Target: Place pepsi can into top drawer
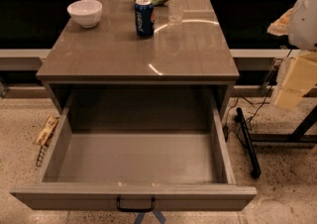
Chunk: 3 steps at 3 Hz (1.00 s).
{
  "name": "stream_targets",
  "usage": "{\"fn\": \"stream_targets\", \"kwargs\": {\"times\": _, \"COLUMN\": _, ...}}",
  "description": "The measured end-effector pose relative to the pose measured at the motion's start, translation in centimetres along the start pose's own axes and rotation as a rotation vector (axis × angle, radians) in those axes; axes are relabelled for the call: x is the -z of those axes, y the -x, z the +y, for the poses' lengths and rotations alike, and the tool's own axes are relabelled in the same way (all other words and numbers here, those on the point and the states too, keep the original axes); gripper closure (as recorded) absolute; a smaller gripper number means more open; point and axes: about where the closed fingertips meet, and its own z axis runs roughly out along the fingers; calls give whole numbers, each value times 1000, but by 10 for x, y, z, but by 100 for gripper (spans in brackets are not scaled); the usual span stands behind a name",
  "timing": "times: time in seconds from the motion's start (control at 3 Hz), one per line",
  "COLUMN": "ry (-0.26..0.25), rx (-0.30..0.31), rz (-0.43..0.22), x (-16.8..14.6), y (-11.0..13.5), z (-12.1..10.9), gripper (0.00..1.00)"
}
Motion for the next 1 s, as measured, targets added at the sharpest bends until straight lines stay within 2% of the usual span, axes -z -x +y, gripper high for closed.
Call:
{"fn": "stream_targets", "kwargs": {"times": 0.67, "ry": -20, "rx": 6, "rz": -10, "x": -1, "y": 7, "z": -3, "gripper": 0}}
{"fn": "stream_targets", "kwargs": {"times": 1.0, "ry": -24, "rx": -37, "rz": -145, "x": -14, "y": 43, "z": -28, "gripper": 0}}
